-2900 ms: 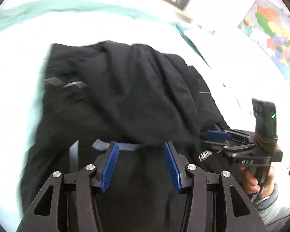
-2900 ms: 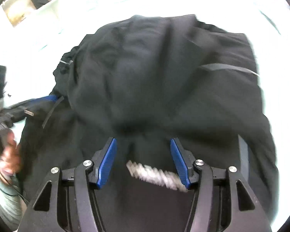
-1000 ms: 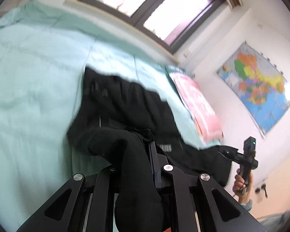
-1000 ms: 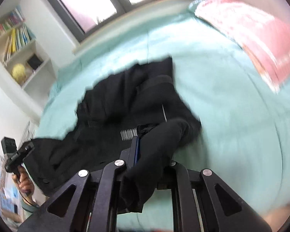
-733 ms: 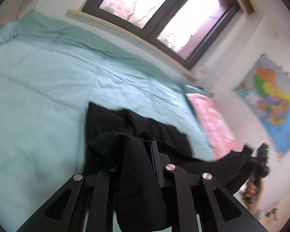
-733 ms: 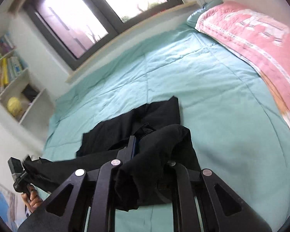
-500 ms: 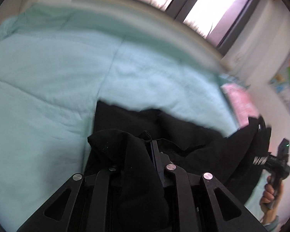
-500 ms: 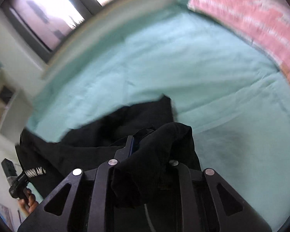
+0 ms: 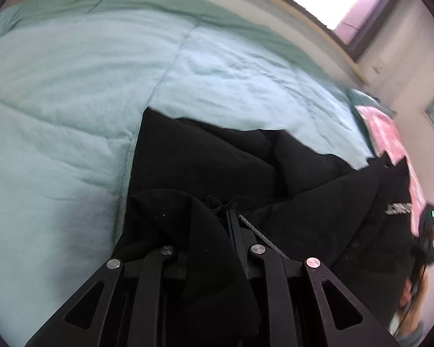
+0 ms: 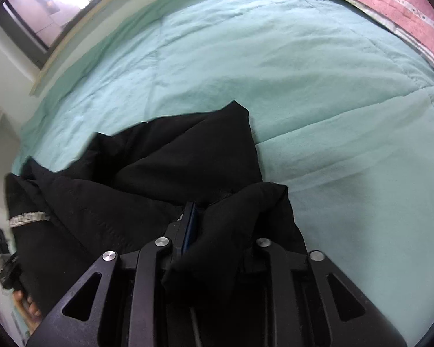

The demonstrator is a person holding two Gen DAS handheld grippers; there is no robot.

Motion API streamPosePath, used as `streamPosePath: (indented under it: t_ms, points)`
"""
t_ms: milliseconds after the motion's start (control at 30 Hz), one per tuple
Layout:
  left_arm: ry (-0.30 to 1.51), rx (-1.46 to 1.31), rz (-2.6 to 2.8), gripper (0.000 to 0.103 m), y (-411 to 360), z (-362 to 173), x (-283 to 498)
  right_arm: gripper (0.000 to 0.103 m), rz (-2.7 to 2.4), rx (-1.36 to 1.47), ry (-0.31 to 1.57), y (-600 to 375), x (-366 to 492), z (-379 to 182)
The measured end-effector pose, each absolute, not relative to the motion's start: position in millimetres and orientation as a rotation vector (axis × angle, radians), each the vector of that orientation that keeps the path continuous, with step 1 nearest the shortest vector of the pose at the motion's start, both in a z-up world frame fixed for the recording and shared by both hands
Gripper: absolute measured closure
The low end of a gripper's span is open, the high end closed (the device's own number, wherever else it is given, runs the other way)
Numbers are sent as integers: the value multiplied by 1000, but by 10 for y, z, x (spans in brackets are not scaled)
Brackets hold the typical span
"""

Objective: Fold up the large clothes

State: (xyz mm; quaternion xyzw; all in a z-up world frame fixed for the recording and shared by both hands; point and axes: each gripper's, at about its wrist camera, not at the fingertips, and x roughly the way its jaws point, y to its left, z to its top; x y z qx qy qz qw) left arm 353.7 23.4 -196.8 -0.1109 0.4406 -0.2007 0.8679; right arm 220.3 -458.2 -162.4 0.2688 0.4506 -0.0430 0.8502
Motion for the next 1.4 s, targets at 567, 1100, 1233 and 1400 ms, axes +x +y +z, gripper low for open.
streamPosePath:
  t_ms: [567, 1100, 1233, 1400]
  points:
    - [811, -193, -591, 22, 1025, -1238, 3081, 20, 30, 360, 752, -4721, 1257, -869]
    - [984, -238, -591, 93, 494, -1752, 4074, 78, -73, 179, 850, -4755, 2371, -1495]
    - [841, -116, -500, 94, 510, -1353, 3705, 85, -165, 104, 720, -4625, 2019, -1079]
    - [702, -194, -465, 94, 612, -757, 3725, 86, -300, -19, 609, -4412, 2158, -469]
